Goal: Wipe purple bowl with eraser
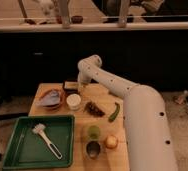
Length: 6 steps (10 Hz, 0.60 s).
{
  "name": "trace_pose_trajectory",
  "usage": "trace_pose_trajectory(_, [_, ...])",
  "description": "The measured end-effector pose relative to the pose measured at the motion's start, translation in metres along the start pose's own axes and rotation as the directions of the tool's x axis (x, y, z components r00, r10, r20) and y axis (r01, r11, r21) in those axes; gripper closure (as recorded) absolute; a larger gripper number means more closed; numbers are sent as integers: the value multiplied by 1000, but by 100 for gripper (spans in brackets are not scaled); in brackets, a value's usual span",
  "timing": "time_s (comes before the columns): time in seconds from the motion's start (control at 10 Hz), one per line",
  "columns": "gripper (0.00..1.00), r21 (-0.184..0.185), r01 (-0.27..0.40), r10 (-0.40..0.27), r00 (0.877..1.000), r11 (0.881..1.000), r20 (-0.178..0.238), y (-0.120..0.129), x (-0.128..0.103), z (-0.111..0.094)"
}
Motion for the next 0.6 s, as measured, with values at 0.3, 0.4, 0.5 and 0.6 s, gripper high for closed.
trace_pose_trajectory(0.3, [100,-7,5,-5,1000,1000,-18,-22,-3,13])
trace_pose_trajectory(0.4, [100,-10,7,-8,1000,1000,-19,-26,-6,15])
trace_pose_trajectory(0.5, [100,-9,12,-12,1000,1000,-21,-30,-8,15])
trace_pose_trajectory(0.6, [100,-9,18,-18,1000,1000,-21,-33,-14,14])
